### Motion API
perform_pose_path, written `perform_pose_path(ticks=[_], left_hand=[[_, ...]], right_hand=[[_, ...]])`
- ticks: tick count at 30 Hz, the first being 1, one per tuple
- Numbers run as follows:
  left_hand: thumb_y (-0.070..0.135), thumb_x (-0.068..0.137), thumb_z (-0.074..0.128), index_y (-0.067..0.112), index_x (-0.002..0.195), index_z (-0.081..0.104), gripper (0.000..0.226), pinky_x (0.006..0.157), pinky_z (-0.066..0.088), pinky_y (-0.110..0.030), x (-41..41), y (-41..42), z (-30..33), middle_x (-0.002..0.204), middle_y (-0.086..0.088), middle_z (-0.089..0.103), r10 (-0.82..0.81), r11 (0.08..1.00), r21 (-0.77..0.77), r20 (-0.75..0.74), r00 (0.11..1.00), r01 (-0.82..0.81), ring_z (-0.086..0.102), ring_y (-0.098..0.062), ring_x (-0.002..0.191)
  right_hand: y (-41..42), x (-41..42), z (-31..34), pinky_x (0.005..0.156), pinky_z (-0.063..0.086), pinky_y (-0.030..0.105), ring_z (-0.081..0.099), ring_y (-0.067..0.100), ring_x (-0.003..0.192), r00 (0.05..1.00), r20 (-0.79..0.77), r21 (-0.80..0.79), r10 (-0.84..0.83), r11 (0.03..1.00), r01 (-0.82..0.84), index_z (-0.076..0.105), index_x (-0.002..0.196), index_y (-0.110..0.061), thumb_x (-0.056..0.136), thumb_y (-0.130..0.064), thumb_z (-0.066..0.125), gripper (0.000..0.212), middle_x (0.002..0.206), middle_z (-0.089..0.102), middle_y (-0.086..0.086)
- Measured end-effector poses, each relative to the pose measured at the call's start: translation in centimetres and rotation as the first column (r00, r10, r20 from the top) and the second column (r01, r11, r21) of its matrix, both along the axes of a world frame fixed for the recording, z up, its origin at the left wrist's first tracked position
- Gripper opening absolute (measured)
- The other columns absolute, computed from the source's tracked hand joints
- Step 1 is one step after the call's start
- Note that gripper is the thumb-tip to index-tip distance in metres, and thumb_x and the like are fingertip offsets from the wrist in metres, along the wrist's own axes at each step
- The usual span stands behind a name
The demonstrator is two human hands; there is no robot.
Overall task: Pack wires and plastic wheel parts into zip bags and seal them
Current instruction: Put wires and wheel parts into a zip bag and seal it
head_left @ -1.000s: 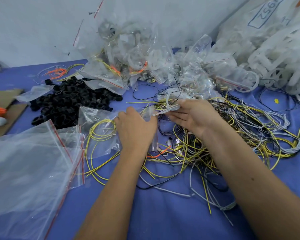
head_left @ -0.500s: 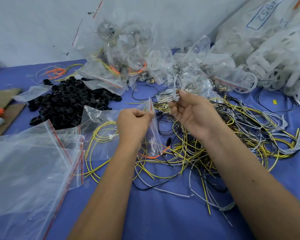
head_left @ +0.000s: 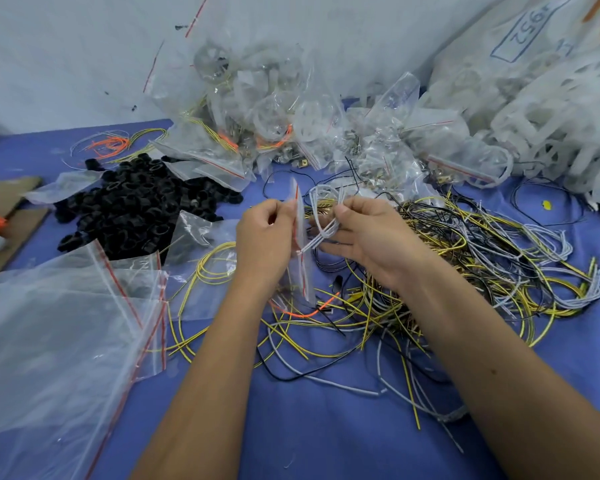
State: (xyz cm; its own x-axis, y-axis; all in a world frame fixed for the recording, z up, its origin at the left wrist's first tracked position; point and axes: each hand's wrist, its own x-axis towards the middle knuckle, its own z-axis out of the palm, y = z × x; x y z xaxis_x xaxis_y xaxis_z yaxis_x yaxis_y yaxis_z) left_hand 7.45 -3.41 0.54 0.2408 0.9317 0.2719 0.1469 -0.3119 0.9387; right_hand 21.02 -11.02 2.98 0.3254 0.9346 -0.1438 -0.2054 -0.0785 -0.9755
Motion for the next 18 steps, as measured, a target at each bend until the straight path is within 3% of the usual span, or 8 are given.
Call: perform_pose_path(ticks=[5,6,8,10,12,14,16,18], left_hand=[[0.034,0.098,0.067,0.019,0.058,0.050,0.045,0.043,0.037,-0.019,0.1,-0.1,0.0,0.042,0.008,0.046,-0.081,0.997,-0.002,0.078,0.994,0.082,0.042,-0.009,0.037],[0.035,0.096,0.070,0.017,0.058,0.052,0.045,0.043,0.039,-0.022,0.1,0.0,-0.1,0.043,0.005,0.049,-0.075,0.997,-0.013,0.084,0.994,0.077,0.044,-0.013,0.038],[0.038,0.091,0.076,0.015,0.055,0.054,0.048,0.043,0.040,-0.025,0.3,-0.1,-0.6,0.044,-0.001,0.054,-0.056,0.996,-0.062,0.101,0.993,0.062,0.046,-0.017,0.039],[0.042,0.087,0.079,0.021,0.047,0.051,0.053,0.041,0.038,-0.022,0.8,-0.3,-0.8,0.042,-0.002,0.051,-0.011,0.985,-0.170,0.139,0.990,0.035,0.044,-0.015,0.037],[0.041,0.086,0.079,0.024,0.043,0.045,0.057,0.038,0.033,-0.018,1.3,-0.5,-1.1,0.043,-0.003,0.046,0.027,0.963,-0.267,0.176,0.984,0.021,0.040,-0.012,0.033],[0.038,0.086,0.081,0.008,0.055,0.049,0.054,0.038,0.031,-0.018,1.4,-0.7,-1.2,0.049,-0.008,0.045,0.007,0.946,-0.316,0.240,0.971,0.071,0.040,-0.013,0.033],[0.044,0.079,0.084,-0.013,0.074,0.057,0.063,0.045,0.035,-0.024,1.4,-1.2,-1.0,0.060,-0.013,0.053,-0.050,0.933,-0.322,0.317,0.947,0.157,0.045,-0.017,0.043],[0.047,0.080,0.082,-0.013,0.087,0.063,0.063,0.046,0.033,-0.024,1.1,-1.4,-0.8,0.065,-0.014,0.054,-0.036,0.924,-0.346,0.345,0.938,0.163,0.042,-0.016,0.044]], right_hand=[[0.5,0.0,-0.8,0.068,0.064,0.044,0.076,0.026,0.083,0.909,0.311,0.078,-0.278,0.961,0.267,0.054,0.092,-0.011,0.107,-0.013,0.047,0.016,0.095,0.072,0.020],[0.5,0.1,-0.7,0.067,0.064,0.045,0.076,0.028,0.080,0.892,0.287,0.136,-0.348,0.937,0.322,0.053,0.092,-0.012,0.107,-0.013,0.047,0.016,0.092,0.073,0.020],[0.3,0.4,0.0,0.061,0.063,0.040,0.076,0.029,0.073,0.934,0.047,0.249,-0.354,0.910,0.332,0.052,0.090,-0.012,0.108,-0.014,0.045,0.019,0.087,0.073,0.020],[-0.3,0.5,0.7,0.059,0.060,0.038,0.074,0.030,0.069,0.984,-0.139,0.359,-0.111,0.921,0.154,0.051,0.092,-0.008,0.109,-0.016,0.041,0.021,0.078,0.071,0.016],[-0.9,0.3,1.1,0.073,0.060,0.052,0.070,0.036,0.079,0.995,-0.020,0.410,0.101,0.908,-0.084,0.050,0.098,0.003,0.108,-0.017,0.041,0.024,0.080,0.068,0.020],[-1.0,-0.1,1.0,0.088,0.053,0.063,0.064,0.044,0.089,0.959,0.200,0.370,0.202,0.890,-0.264,0.050,0.105,0.014,0.104,-0.017,0.043,0.032,0.090,0.063,0.033],[-1.0,-0.4,1.1,0.086,0.056,0.049,0.065,0.036,0.089,0.906,0.345,0.327,0.245,0.873,-0.361,0.051,0.109,0.018,0.104,-0.014,0.043,0.033,0.094,0.063,0.033],[-1.1,-0.5,1.5,0.079,0.057,0.032,0.065,0.022,0.086,0.878,0.419,0.313,0.230,0.871,-0.378,0.053,0.105,0.011,0.107,-0.010,0.042,0.024,0.090,0.065,0.017]])
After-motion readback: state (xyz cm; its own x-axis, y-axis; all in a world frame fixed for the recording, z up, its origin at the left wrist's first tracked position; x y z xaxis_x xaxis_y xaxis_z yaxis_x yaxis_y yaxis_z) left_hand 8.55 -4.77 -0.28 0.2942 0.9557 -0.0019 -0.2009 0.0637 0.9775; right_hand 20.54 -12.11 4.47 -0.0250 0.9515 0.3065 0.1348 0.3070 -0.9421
